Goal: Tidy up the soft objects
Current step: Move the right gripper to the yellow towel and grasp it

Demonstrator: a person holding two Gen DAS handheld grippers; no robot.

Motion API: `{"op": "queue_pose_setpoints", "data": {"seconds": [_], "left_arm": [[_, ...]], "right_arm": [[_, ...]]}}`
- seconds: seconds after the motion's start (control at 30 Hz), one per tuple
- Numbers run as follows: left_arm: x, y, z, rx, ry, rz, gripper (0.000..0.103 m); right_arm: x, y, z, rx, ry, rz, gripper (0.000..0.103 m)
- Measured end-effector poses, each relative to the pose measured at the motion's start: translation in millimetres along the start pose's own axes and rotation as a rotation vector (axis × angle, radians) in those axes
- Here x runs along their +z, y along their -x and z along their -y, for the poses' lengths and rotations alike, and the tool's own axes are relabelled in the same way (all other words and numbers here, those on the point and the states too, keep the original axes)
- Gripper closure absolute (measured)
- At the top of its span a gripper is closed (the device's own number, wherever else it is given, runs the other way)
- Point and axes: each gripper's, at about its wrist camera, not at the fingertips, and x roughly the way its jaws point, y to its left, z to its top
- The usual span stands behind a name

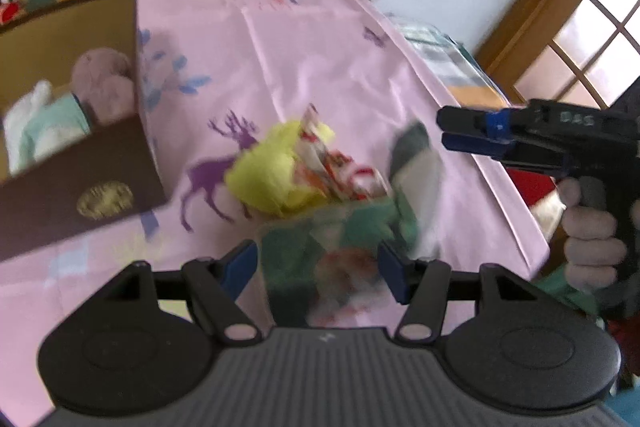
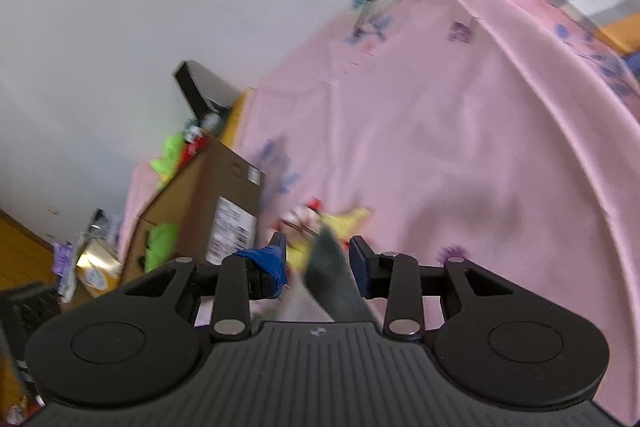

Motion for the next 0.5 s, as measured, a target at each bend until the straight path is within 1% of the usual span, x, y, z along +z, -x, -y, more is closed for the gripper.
{"op": "queue_pose_setpoints", "data": {"seconds": [0.07,0.13,0.2,0.3,0.33,0.37,0.47,0.5], "left_arm": [[11.1,-4.3,-5.7,0.031,0.013,0.031,0.044],[22.4,-10.6,-11.9,0.068,0.012,0.064,0.044],[28.8,-19.5,-18.5,0.090,0.007,0.060,0.044],[26.7,-30.3,-26.8,0.101,0.007,0.032,0.044],[24.1,-33.8,-28.1,0.114,-0.003,0.020,0.044],[21.7,-37.0,-28.5,0.131,-0.015,0.011,0.044],[18.7,-43.6,-27.8,0.170,-0.050,0.009,0.044],[19.3,-46.3,-26.8,0.186,-0.066,0.012,0.044]], "right_arm": [[9.4,-9.4,-7.5,0.064,-0.010,-0.009,0.084],[15.8,-22.2,-15.0,0.147,-0.047,-0.042,0.084],[18.4,-38.7,-24.4,0.212,-0.086,-0.079,0.084],[16.3,-67.9,-34.0,0.250,-0.158,-0.156,0.084],[14.6,-77.8,-35.5,0.249,-0.181,-0.186,0.084],[12.8,-86.8,-37.3,0.225,-0.186,-0.213,0.084],[7.0,-104.1,-38.8,0.087,-0.153,-0.262,0.084],[6.0,-106.8,-34.8,0.048,-0.160,-0.272,0.084]]}}
